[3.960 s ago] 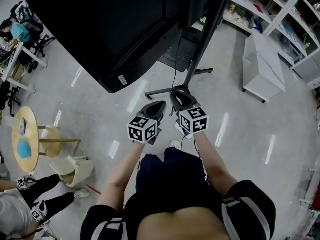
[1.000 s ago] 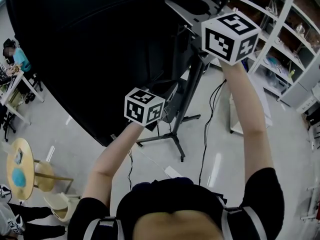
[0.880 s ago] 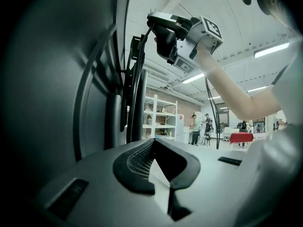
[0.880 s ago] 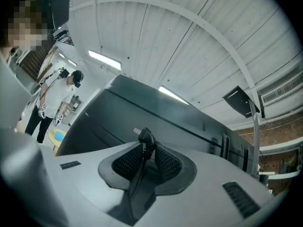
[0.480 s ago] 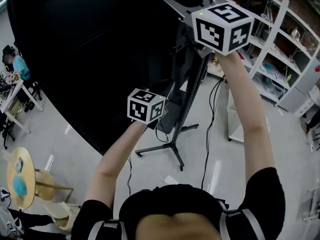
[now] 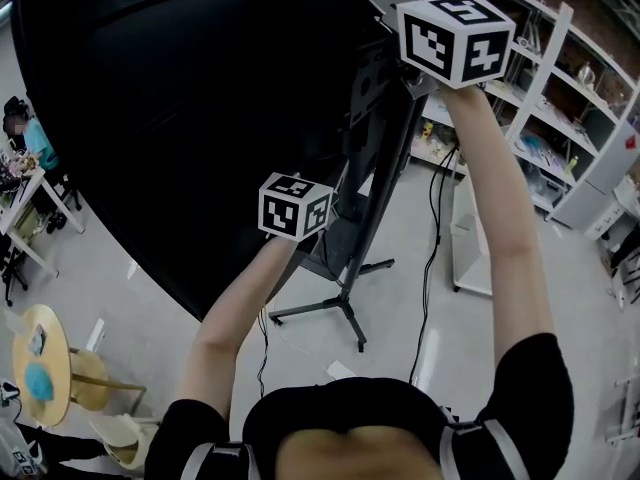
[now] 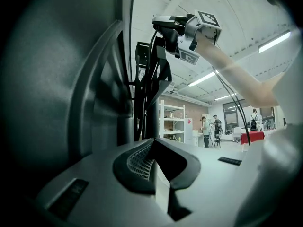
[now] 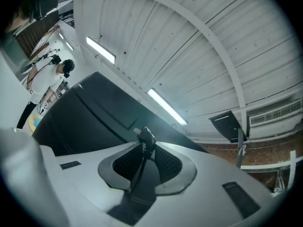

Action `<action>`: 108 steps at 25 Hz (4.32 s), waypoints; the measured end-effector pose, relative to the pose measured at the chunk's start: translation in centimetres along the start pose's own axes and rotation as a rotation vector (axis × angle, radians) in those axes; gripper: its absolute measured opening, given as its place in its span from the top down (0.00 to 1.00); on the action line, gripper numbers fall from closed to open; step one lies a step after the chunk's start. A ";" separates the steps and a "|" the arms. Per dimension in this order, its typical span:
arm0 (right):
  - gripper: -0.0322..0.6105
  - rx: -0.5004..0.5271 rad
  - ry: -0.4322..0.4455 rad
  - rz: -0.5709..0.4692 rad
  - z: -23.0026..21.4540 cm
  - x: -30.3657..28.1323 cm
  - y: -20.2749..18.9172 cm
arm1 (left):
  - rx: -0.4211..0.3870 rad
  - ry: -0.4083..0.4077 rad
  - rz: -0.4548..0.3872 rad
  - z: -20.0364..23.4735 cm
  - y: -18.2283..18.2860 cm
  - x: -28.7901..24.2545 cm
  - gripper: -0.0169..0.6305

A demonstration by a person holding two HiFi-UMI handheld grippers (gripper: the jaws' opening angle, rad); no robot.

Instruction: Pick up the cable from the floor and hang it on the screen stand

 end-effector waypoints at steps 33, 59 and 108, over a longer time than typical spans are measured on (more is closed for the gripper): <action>0.80 -0.025 -0.313 0.113 -6.3 17.7 -11.7 | -0.026 -0.118 0.081 -9.4 -8.0 -0.3 0.96; 0.78 -1.018 -0.310 -0.221 -0.2 18.0 -26.3 | -0.016 -0.007 0.118 -8.2 -10.8 3.5 0.96; 0.77 -1.004 -0.266 -0.059 12.0 27.7 -28.6 | -0.005 0.002 -0.004 -11.4 -12.4 6.1 0.96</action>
Point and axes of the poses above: the fingertips, and each gripper's own axes: x backward along the fingers, z to its left, y out of its top, the point moved 6 cm from there along x, backward along the fingers, and after that the axes turned 14 degrees about -y, right-handed, at the moved point
